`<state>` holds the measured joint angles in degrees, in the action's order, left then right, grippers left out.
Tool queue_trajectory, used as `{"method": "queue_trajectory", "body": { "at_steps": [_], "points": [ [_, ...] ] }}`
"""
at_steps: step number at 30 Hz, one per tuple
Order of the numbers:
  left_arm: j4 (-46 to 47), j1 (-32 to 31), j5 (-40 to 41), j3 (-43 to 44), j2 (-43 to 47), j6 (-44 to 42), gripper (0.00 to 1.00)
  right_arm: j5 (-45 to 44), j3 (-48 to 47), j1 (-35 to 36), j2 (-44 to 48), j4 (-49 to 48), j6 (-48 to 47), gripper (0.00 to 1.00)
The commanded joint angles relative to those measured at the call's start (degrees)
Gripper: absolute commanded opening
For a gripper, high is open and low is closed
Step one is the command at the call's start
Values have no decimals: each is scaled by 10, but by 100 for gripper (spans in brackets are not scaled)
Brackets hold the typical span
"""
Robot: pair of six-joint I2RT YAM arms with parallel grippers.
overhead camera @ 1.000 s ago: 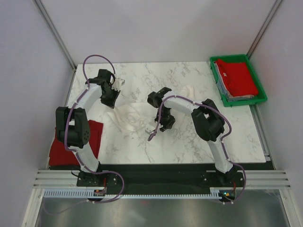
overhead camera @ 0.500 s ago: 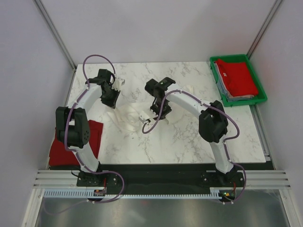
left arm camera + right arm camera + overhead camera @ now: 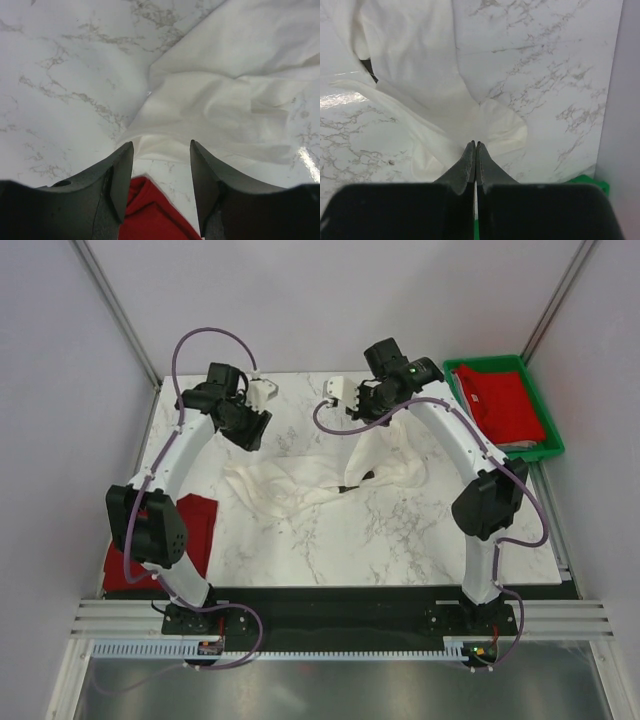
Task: Fold and stack the t-shirts
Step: Flatten the tshirt out
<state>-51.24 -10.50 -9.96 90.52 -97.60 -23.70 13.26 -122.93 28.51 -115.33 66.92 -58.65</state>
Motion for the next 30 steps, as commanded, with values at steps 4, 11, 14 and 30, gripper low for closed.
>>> {"method": "queue_trajectory", "body": {
  "at_steps": [4, 11, 14, 30],
  "points": [
    [-47, -94, -27, -2, -34, -25, 54, 13, 67, -13, 68, -98, 120, 0],
    [-69, -100, -8, 45, -96, -11, 44, 19, 92, -14, 80, -108, 128, 0],
    [-83, -102, -17, 39, -97, -13, 46, 19, 100, -16, 83, -111, 123, 0],
    [-96, -165, 24, -21, -86, -33, 49, 22, 98, -28, 70, -113, 128, 0]
  ]
}}
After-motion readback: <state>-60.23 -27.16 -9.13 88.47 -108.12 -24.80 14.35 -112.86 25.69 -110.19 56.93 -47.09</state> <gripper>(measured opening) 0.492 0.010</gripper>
